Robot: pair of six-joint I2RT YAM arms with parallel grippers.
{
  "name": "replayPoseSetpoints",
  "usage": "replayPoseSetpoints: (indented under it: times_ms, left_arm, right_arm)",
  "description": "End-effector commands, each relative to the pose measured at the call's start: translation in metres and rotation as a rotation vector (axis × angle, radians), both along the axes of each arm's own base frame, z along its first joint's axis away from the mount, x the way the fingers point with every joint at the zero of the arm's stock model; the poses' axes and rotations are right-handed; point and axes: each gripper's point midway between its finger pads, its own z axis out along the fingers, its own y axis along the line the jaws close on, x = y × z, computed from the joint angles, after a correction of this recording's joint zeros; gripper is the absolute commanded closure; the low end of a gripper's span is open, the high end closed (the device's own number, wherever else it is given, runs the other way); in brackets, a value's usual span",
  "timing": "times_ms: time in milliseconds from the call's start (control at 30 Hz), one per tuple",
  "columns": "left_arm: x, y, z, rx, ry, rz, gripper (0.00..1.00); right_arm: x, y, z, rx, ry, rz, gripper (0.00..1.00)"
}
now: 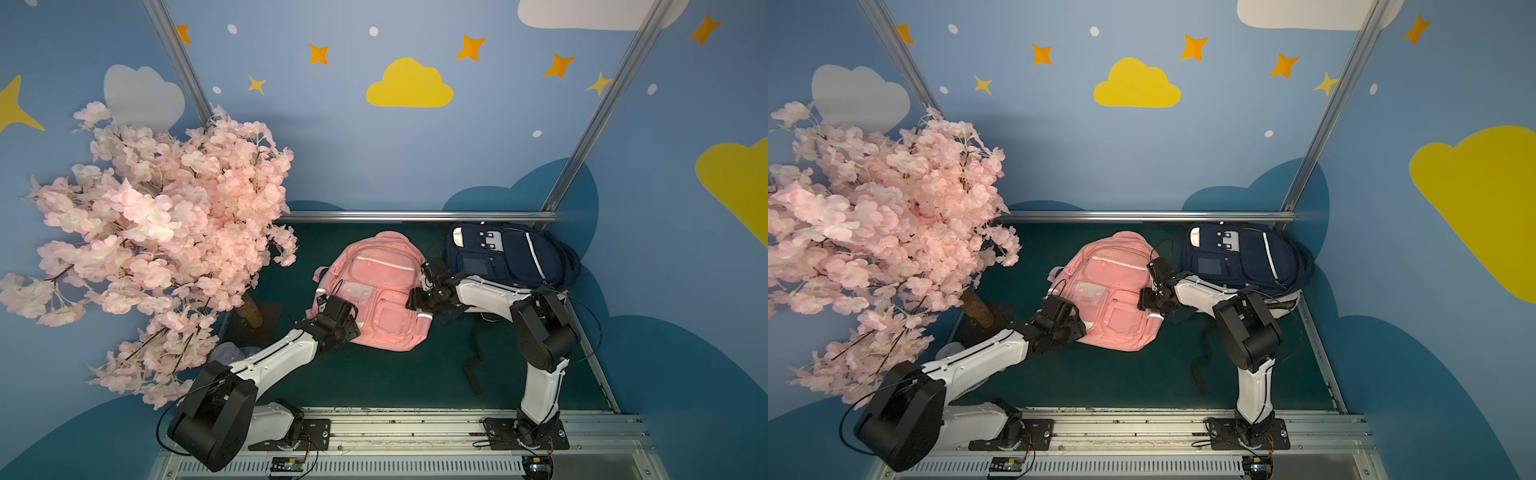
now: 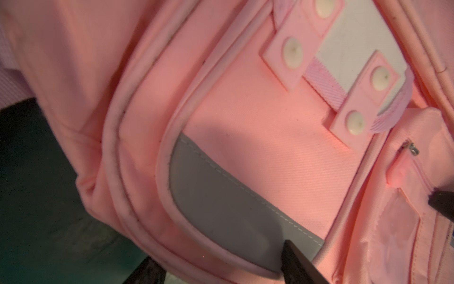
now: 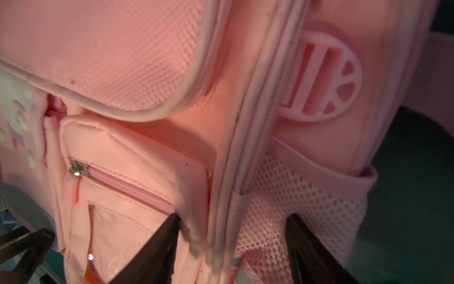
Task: Zip up the backpack
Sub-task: Move the backpack to the center of the board.
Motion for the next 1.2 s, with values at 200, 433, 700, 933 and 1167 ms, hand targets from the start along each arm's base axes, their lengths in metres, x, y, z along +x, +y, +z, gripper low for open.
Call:
replayPoseSetpoints:
  times_ms: [200, 433, 700, 933, 1167]
  left_arm:
    - [0.018, 0.077, 0.011, 0.225, 0.036, 0.155, 0.24]
    - [0.041, 0.114, 0.014, 0.267, 0.061, 0.255, 0.23]
    - [0.045, 0.115, 0.031, 0.279, 0.066, 0.237, 0.17]
    - [0.032, 0.087, 0.056, 0.246, -0.024, 0.174, 0.04]
    - [0.029, 0.040, 0.065, 0.134, -0.079, 0.059, 0.04]
  right_arm:
    - [0.038, 0.096, 0.009, 0.141, -0.057, 0.101, 0.36]
    - [0.055, 0.137, 0.012, 0.226, -0.063, 0.104, 0.36]
    - [0.060, 0.183, 0.029, 0.339, -0.066, 0.160, 0.36]
    - [0.053, 0.197, 0.062, 0.385, -0.119, 0.217, 0.35]
    - [0.065, 0.125, 0.110, 0.285, -0.223, 0.134, 0.33]
